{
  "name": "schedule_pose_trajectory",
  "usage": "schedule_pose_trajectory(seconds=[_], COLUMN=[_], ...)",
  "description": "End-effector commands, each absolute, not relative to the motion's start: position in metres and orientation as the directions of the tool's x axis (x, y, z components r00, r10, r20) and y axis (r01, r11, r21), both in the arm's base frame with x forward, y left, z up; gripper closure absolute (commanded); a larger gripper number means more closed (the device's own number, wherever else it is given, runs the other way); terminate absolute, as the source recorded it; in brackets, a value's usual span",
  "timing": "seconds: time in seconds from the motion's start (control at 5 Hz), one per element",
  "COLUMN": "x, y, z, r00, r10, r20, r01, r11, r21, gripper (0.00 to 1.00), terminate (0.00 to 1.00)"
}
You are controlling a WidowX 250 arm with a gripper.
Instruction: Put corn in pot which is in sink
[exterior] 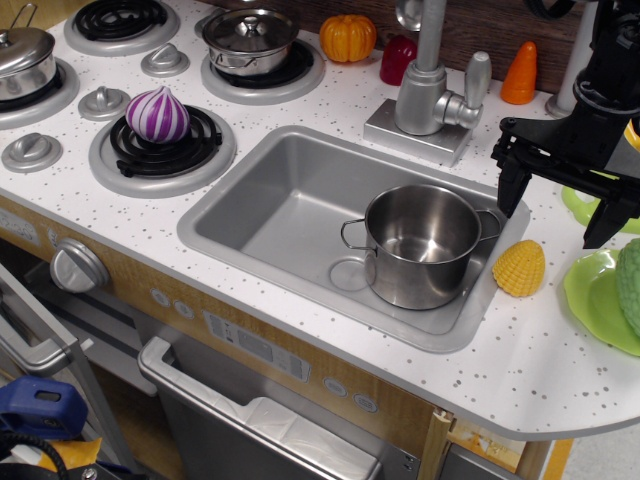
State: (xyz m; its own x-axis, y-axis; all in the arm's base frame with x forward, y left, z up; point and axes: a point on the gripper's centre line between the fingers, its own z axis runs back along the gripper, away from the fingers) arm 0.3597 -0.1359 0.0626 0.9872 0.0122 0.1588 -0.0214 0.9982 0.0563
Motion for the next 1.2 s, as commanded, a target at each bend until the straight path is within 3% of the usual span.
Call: schedule_pose_trajectory(seconds=[0.0, 0.8, 1.0], x=[0.360, 0.364, 0.366], y=[-0.136, -0.125, -0.121], z=[0.063, 0.024, 0.024], r00=[0.987, 0.969, 0.966], r10=[0.012, -0.005, -0.026], r20=[0.159, 0.248, 0.257], r01=[-0.021, 0.001, 0.021], r11=[0.998, 1.000, 1.000], r21=[0.056, 0.016, 0.021], gripper=[0.00, 0.00, 1.00], terminate=[0.00, 0.00, 0.00])
